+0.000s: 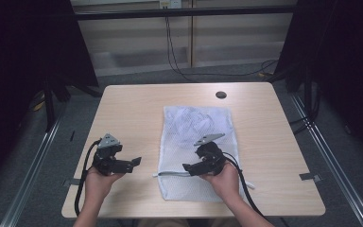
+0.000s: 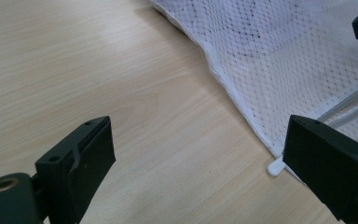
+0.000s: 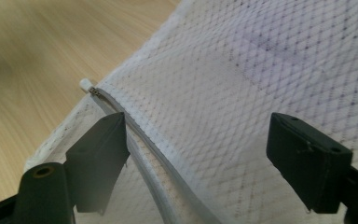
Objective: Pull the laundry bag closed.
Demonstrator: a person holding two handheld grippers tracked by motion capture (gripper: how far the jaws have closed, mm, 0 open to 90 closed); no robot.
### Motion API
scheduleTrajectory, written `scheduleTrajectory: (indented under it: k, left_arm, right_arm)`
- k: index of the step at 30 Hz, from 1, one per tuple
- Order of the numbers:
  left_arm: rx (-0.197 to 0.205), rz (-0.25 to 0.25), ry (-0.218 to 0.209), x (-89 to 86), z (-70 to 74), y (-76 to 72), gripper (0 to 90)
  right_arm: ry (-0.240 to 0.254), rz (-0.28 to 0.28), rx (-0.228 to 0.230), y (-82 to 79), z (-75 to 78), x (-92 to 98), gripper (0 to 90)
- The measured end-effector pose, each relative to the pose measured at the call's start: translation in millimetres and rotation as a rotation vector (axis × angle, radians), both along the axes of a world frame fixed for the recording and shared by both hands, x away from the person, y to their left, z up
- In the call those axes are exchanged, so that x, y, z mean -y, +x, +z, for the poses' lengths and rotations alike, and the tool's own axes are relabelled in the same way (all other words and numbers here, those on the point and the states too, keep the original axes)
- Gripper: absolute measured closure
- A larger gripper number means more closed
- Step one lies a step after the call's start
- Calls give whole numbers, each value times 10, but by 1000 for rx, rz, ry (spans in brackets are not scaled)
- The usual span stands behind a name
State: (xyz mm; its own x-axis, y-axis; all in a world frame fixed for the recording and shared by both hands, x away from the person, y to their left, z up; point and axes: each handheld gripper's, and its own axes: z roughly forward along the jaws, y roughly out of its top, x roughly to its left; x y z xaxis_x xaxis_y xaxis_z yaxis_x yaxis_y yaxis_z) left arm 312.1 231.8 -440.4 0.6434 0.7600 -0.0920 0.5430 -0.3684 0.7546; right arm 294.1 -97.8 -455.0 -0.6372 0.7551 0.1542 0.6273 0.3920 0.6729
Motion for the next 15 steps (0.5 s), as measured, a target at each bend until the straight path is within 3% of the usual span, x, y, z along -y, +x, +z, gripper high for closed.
scheduleTrajectory:
  k: [15]
  left_arm:
    - [-10, 11, -3, -54, -5, -34, 86]
  right_arm:
    - [25, 43, -39, 43, -53, -184, 259]
